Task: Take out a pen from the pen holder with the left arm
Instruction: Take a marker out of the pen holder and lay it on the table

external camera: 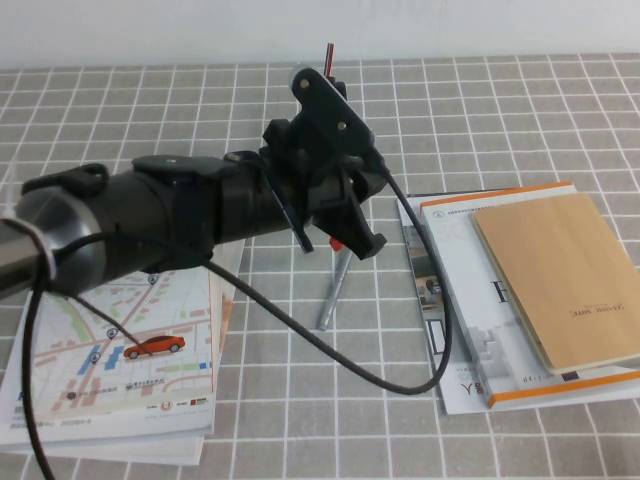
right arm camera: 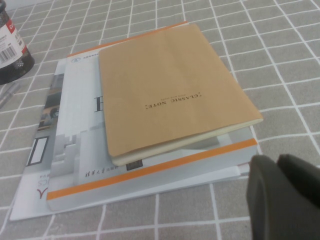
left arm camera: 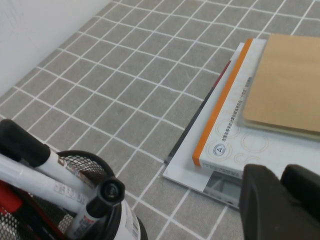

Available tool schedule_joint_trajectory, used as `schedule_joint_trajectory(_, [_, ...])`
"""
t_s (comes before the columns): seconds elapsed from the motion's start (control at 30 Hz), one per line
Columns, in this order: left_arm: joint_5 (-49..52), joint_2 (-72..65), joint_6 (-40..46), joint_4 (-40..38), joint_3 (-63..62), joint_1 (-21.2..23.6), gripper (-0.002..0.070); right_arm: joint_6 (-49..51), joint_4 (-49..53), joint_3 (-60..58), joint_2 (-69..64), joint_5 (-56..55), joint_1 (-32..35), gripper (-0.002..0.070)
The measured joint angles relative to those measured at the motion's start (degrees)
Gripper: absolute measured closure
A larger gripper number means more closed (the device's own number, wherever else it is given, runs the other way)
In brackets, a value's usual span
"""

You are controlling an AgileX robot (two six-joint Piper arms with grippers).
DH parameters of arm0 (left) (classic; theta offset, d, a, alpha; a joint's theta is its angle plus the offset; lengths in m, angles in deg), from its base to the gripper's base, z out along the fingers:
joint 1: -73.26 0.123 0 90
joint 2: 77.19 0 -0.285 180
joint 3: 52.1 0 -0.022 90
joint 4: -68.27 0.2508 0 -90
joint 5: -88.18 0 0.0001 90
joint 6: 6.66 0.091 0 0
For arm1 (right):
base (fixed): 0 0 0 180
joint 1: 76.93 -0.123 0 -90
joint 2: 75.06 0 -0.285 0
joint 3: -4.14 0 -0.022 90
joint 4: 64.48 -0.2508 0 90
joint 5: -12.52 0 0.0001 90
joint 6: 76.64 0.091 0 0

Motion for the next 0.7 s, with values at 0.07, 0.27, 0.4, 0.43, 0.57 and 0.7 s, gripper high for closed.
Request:
schedule_joint_trajectory(0.07, [0.0,-0.8,0.7,0.0,-0.4,0.0,0.0643,0.0,0.0,0.0,0.0,0.0,0.0,0.0689])
schedule_joint_trajectory(0.27, [0.1,-1.5,7.6,0.0,-0.5,0.0,0.0643,0.0,0.0,0.0,0.0,0.0,0.0,0.0689])
schedule_joint_trajectory(0.4, [0.5,-1.5,9.6,0.6,-0.5,0.0,0.0643,0.0,0.0,0.0,0.0,0.0,0.0,0.0689])
schedule_joint_trajectory(0.43, [1.1,-1.5,9.6,1.2,-0.5,0.0,0.0643,0.0,0.0,0.0,0.0,0.0,0.0,0.0689])
schedule_joint_trajectory(0.57, [4.0,-1.5,8.7,2.6,-0.5,0.0,0.0643,0.0,0.0,0.0,0.0,0.0,0.0,0.0689])
schedule_joint_trajectory(0.7, [4.6,-1.5,8.3,2.8,-0.5,0.0,0.0643,0.0,0.0,0.0,0.0,0.0,0.0,0.0689])
